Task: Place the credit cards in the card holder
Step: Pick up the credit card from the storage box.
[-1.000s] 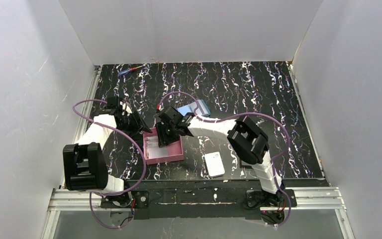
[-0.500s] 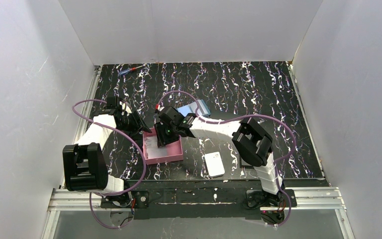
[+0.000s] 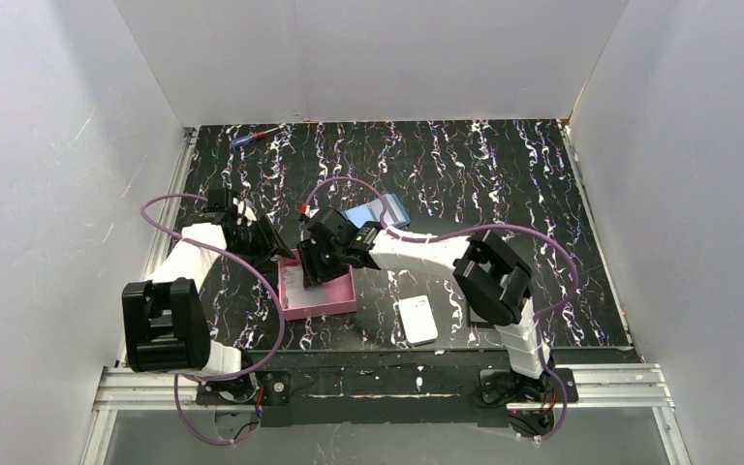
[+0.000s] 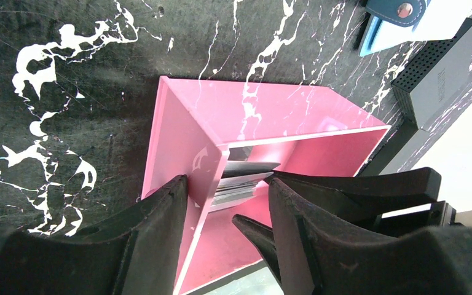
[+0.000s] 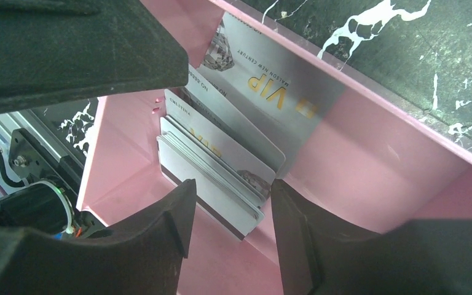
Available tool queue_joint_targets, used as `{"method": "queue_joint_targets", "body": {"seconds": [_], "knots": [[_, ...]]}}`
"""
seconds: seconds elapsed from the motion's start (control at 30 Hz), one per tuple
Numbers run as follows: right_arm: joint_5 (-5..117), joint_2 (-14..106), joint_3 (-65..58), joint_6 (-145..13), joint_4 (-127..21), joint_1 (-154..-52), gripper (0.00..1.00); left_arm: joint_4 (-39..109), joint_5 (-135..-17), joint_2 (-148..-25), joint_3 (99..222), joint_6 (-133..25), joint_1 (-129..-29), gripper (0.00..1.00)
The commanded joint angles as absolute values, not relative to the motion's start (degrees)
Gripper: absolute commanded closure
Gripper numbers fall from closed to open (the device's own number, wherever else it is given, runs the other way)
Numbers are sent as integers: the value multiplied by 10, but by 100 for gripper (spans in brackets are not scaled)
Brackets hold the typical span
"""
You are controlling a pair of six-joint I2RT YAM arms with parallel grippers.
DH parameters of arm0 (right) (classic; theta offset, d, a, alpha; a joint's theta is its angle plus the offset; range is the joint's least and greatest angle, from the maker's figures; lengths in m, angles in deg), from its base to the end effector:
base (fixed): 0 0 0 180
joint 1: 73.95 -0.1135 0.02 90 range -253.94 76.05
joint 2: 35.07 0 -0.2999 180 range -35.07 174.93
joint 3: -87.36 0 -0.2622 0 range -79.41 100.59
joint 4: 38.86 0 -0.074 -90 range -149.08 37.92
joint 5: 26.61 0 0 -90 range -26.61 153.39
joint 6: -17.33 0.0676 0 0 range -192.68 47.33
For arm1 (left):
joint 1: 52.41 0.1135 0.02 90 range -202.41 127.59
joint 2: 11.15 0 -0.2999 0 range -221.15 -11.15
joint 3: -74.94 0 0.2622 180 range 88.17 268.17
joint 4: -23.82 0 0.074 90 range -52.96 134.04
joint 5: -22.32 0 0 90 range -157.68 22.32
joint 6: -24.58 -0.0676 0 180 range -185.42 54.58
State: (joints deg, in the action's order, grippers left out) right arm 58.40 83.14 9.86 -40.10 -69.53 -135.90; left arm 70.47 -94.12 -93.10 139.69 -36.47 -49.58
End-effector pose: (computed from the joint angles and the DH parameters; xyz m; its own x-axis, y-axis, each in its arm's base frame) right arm 0.2354 0.4543 0.2045 -0.7754 -0.3147 -0.5475 -0.5814 0.6941 0.4244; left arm 0.2889 -0.0159 0.2122 -0.8580 -0.4764 -0.1922 -0.3011 0.7696 -0.5631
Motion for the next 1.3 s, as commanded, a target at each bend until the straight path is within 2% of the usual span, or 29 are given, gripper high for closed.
{"method": "queue_joint_targets", "body": {"seconds": [0.0,0.37,0.5,0.57,0.6,1.0,1.27], "knots": [[577,791,98,-406,-666,-1368,43,717,-949,-911,1391,-373,-495,51],[578,780,86,-406,-659,-1368,45,717,-948,-910,1391,-374,-495,50],[576,775,83,-407,-652,-1368,53,717,-948,-909,1390,-374,-495,50],[575,770,77,-409,-642,-1368,63,717,-948,-908,1390,-374,-495,50],[575,767,71,-410,-634,-1368,64,717,-948,-907,1390,-374,-495,50],[523,744,-2,-413,-493,-1367,65,716,-956,-903,1389,-373,-495,50],[501,770,17,-406,-493,-1363,64,715,-959,-898,1384,-372,-495,50]]}}
